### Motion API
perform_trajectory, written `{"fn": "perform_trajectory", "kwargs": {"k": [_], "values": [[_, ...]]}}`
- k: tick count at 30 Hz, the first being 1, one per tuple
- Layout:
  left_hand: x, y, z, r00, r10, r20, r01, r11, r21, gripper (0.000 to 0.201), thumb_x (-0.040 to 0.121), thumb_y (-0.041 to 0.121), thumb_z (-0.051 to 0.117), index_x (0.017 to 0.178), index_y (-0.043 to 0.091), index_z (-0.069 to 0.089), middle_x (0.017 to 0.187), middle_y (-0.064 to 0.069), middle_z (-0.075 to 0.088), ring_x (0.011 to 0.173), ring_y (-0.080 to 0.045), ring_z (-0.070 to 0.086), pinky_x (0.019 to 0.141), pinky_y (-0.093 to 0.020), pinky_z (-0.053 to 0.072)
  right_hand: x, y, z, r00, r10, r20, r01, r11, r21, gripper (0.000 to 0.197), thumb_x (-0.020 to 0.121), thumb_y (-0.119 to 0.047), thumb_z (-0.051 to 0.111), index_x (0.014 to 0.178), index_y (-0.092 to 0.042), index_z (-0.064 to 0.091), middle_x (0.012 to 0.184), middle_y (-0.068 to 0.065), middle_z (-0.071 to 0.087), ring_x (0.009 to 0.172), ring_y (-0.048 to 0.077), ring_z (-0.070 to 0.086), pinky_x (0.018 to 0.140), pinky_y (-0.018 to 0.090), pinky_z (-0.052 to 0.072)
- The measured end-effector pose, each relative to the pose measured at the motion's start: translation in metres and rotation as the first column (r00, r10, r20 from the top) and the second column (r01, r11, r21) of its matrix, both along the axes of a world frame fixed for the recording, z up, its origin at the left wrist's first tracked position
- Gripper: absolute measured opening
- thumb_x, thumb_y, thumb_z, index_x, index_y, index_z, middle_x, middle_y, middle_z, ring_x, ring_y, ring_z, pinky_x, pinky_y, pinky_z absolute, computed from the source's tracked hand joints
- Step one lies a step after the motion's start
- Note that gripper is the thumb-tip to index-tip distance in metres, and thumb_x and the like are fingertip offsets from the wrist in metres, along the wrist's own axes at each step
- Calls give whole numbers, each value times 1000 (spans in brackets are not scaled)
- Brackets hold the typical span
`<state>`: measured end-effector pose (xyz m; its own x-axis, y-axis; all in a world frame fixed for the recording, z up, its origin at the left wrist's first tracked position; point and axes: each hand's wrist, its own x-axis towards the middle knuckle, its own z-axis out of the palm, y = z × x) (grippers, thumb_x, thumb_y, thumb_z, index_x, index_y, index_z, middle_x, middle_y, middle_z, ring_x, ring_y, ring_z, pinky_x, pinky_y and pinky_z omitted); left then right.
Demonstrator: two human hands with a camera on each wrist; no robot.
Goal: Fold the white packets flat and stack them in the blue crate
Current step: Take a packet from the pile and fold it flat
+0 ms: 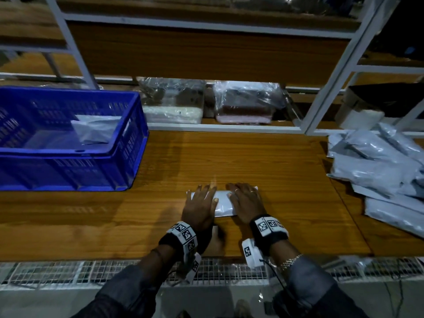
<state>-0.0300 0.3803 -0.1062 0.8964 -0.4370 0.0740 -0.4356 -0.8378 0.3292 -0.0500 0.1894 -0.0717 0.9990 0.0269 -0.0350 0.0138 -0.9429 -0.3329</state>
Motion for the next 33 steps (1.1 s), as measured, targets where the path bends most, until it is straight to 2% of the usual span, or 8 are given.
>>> {"fn": "perform_trajectory", "kwargs": {"k": [4,10,13,16,20,22,27,33], "values": [[3,-13,-5,997,70,14,-70,997,14,60,102,45,19,149,19,47,150,-8,51,141,-32,44,110,-65,33,3,-3,-15,997,-64,-53,60,995,-80,50,106,-50,22,153,-39,35,158,-3,38,149,23,24,121,50,10],[7,-20,-12,996,83,32,-86,993,80,57,104,48,17,152,25,38,156,-4,42,146,-27,34,110,-62,30,3,-3,-29,996,-74,-42,69,993,-98,76,90,-60,-7,154,-41,30,164,0,28,153,25,17,123,54,6],[2,-19,-18,996,75,54,-80,992,102,61,106,48,10,155,21,36,159,-7,38,149,-28,29,115,-63,23,1,-4,-38,997,-64,-41,60,993,-102,69,96,-57,1,156,-37,30,164,5,28,153,28,19,123,58,7],[0,-20,-20,995,85,59,-89,993,71,57,107,44,20,153,19,39,158,-7,40,149,-29,32,116,-63,23,1,-6,-40,997,-66,-34,63,994,-85,66,99,-56,5,156,-36,31,164,7,27,153,30,19,123,58,7],[1,-17,-19,998,25,54,-28,998,49,58,107,46,19,151,17,45,155,-10,44,144,-33,39,110,-67,32,1,-7,-39,999,-38,-17,38,999,-38,76,92,-62,-4,157,-37,27,166,6,21,154,28,13,124,55,2],[7,-13,-20,998,69,16,-69,998,14,68,105,57,8,156,22,34,161,-9,35,149,-30,29,114,-63,27,1,-15,-41,998,-42,-35,43,999,26,81,89,-66,-4,159,-36,21,168,5,12,155,26,6,124,51,-3],[-5,-1,-30,981,186,-47,-192,962,-196,78,99,67,6,160,22,22,167,-10,16,155,-27,9,124,-54,10,-7,-29,-48,988,-126,-92,135,986,99,80,94,-66,8,162,-24,4,169,3,-5,155,20,-8,124,45,-8],[-8,-5,-24,983,179,-42,-184,965,-185,82,98,68,0,160,21,26,166,-13,19,154,-29,13,125,-52,9,-15,-23,-54,990,-137,-26,138,988,64,84,90,-67,-3,162,-23,1,169,3,-4,156,20,-5,126,44,-4]]}}
